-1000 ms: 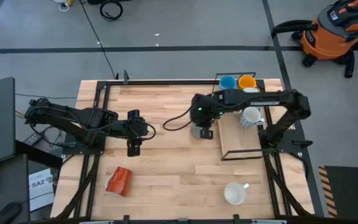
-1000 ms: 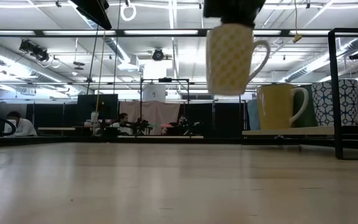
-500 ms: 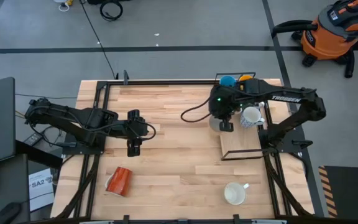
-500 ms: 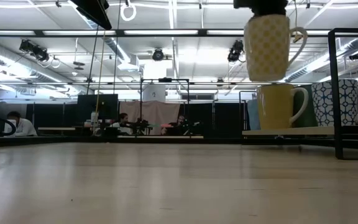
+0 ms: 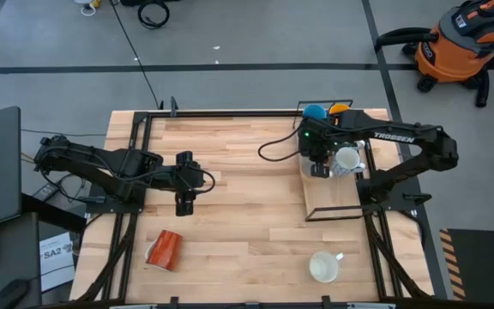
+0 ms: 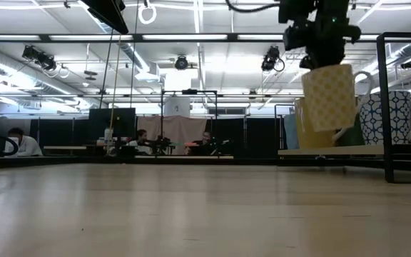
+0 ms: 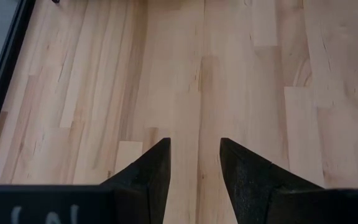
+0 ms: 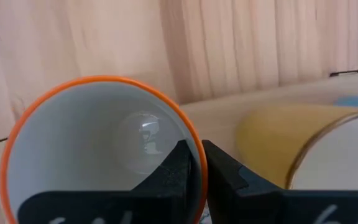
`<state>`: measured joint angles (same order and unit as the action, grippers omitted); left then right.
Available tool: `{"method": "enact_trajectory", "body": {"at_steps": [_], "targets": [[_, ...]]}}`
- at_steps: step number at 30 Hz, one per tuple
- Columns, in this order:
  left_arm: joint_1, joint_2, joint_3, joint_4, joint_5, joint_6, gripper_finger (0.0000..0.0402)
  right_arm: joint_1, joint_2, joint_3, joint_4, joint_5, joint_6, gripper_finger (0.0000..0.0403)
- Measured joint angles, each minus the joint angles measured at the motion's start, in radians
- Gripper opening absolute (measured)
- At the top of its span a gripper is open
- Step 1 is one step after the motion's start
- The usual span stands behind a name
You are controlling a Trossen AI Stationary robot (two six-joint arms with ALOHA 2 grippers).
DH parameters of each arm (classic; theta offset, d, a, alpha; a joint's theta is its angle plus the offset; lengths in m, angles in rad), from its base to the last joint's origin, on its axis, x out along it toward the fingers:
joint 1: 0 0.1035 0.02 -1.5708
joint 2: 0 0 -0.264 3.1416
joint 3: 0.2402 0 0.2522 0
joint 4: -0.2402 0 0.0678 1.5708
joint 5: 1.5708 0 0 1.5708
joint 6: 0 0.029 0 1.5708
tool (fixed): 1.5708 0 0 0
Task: Place coffee mugs
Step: Put the yellow patterned mug on the shelf
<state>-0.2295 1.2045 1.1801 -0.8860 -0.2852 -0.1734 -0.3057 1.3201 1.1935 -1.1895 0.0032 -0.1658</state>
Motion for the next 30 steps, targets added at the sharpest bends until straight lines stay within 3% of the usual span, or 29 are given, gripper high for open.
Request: {"method": "enact_trajectory", "body": {"at_steps": [9, 30], "targets": [[0.0, 0.0, 0.0, 0.0, 0.0, 0.0, 0.0144, -0.073, 0.002, -0.087, 0.036, 0.005, -0.074, 0.0042], [0.0, 0.0, 0.0, 0.0, 0.0, 0.0, 0.0144, -0.117, 0.002, -0.088, 0.052, 0.041, -0.1, 0.0044]]}}
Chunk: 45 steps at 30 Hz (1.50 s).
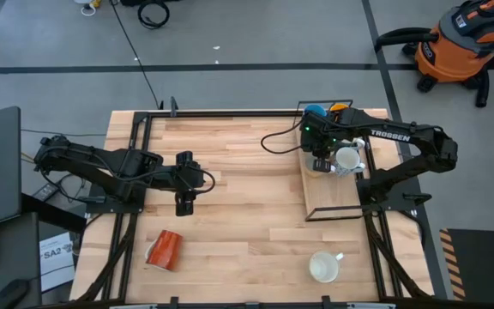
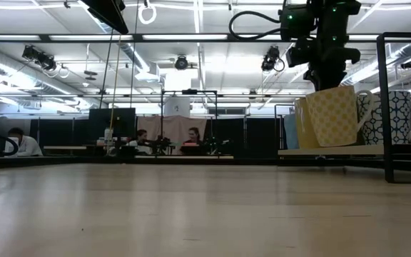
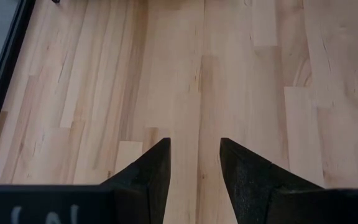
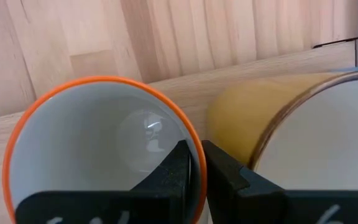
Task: Place coffee mugs
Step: Put the yellow patterned mug on the shelf, then put the light green mug on the shelf
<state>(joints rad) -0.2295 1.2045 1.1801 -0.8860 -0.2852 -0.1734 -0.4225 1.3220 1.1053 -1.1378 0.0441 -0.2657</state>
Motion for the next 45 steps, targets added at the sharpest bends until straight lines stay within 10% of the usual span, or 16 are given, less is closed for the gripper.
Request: {"method": "enact_trajectory", "body": {"at_steps": [45], "targets": [[0.0, 0.0, 0.0, 0.0, 0.0, 0.0, 0.0144, 0.006, 0.0, 0.024, -0.003, 0.04, 0.0, 0.011]]}}
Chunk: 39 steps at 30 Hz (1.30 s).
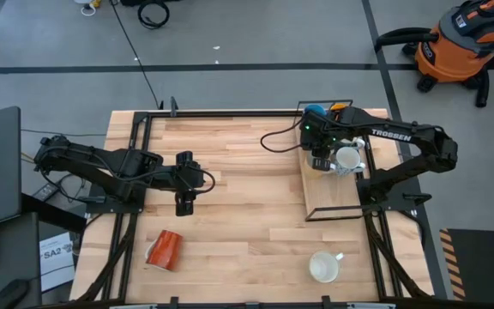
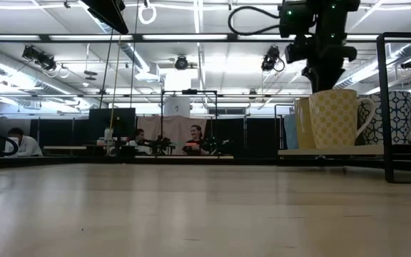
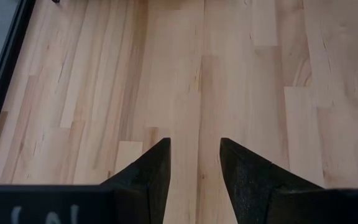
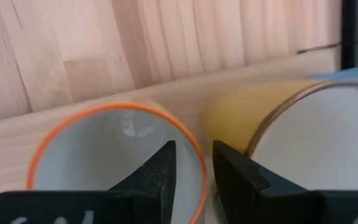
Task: Place coffee mugs
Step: Put the light green mug on the shelf
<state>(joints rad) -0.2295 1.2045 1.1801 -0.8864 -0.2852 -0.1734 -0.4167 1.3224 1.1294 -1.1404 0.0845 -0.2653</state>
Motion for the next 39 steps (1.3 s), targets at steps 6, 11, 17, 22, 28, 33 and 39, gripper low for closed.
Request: {"method": "enact_trajectory", "body": {"at_steps": [6, 11, 17, 22, 28, 33, 39], "targets": [[0.0, 0.0, 0.0, 0.0, 0.0, -0.006, 0.0144, 0.022, 0.0, 0.088, 0.003, -0.012, 0.02, 0.011], [0.0, 0.0, 0.0, 0.0, 0.0, -0.007, 0.0144, 0.061, 0.0, 0.165, 0.015, -0.147, 0.09, 0.011], [0.0, 0.0, 0.0, 0.0, 0.0, -0.007, 0.0144, 0.161, 0.0, 0.213, 0.131, -0.375, 0.279, 0.011], [0.0, 0.0, 0.0, 0.0, 0.0, -0.013, 0.0144, 0.285, 0.0, 0.214, 0.244, -0.452, 0.399, 0.011], [0.0, 0.0, 0.0, 0.0, 0.0, -0.054, 0.0144, 0.465, 0.0, 0.214, 0.28, -0.42, 0.506, 0.011], [0.0, 0.0, 0.0, 0.0, 0.0, -0.055, 0.0144, 0.64, 0.0, 0.214, 0.281, -0.347, 0.621, 0.0109], [0.0, 0.0, 0.0, 0.0, 0.0, -0.079, 0.0144, 0.873, 0.0, 0.214, 0.281, -0.19, 0.763, 0.0109]]}}
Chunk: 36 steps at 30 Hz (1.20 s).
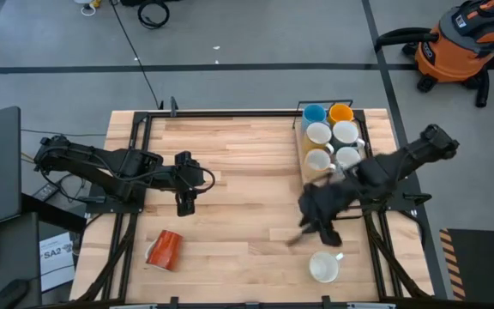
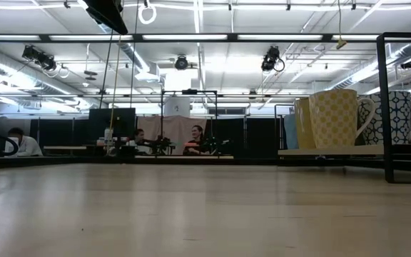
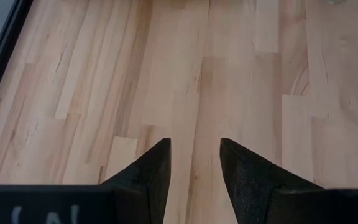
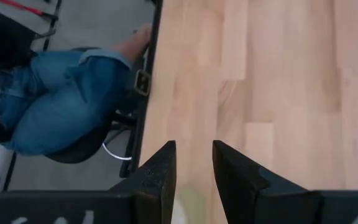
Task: Place coffee mugs
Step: Put the light green mug on the shelf
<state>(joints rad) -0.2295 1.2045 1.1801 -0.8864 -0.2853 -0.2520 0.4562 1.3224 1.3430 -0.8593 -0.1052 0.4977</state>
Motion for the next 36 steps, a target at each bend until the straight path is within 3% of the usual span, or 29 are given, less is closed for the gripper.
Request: {"method": "enact_trajectory", "body": {"at_steps": [7, 12, 25, 36], "targets": [[0.0, 0.0, 0.0, 0.016, 0.0, 0.0, 0.0144, 0.224, 0.0, -0.009, -0.001, 0.208, 0.137, 0.0109], [0.0, 0.0, 0.0, 0.064, 0.0, 0.0, 0.0144, 0.318, 0.0, -0.062, 0.001, 0.289, 0.237, 0.0109], [0.0, 0.0, 0.0, 0.082, 0.0, 0.0, 0.0144, 0.35, 0.001, -0.25, 0.043, 0.296, 0.314, 0.0109], [0.0, 0.0, 0.0, 0.082, 0.0, 0.0, 0.0144, 0.35, 0.0, -0.379, 0.209, 0.296, 0.311, 0.011]]}}
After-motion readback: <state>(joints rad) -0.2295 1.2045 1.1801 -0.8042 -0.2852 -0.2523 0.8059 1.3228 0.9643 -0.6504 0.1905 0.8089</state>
